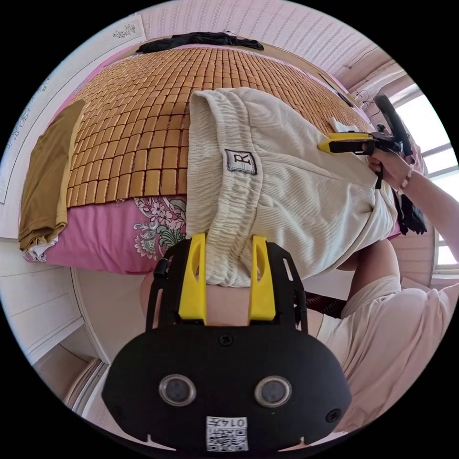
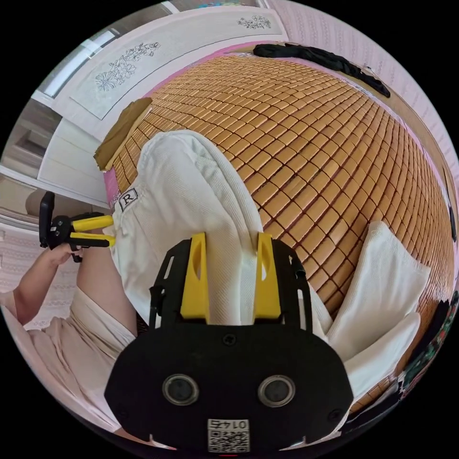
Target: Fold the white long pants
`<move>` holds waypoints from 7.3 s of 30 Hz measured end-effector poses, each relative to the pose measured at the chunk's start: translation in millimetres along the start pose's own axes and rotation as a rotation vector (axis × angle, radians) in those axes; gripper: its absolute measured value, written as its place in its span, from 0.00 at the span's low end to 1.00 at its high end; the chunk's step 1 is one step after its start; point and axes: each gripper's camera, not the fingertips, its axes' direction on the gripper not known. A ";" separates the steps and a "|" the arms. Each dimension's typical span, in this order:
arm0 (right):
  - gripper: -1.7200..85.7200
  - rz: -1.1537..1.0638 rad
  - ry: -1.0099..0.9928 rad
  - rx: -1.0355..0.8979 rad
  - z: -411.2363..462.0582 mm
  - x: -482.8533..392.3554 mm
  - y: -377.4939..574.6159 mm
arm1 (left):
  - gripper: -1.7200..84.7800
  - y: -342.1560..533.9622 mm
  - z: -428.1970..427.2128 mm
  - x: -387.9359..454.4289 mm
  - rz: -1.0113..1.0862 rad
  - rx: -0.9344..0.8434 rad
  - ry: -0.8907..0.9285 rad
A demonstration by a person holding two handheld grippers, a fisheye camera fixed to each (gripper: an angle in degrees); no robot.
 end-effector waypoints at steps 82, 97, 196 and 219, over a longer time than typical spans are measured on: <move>0.16 0.624 0.161 0.243 -114.0 162.3 193.1 | 0.14 -46.5 4.5 141.4 0.303 0.019 -0.057; 0.06 0.683 0.086 0.025 -69.8 221.4 157.3 | 0.08 -70.2 34.2 171.4 0.269 0.023 -0.146; 0.06 0.125 -0.067 0.088 -118.0 137.5 -5.4 | 0.06 -94.0 46.7 366.7 0.858 0.312 -0.200; 0.03 0.548 0.109 0.349 -157.9 236.7 171.6 | 0.07 -115.7 -36.3 124.3 0.161 0.394 -0.256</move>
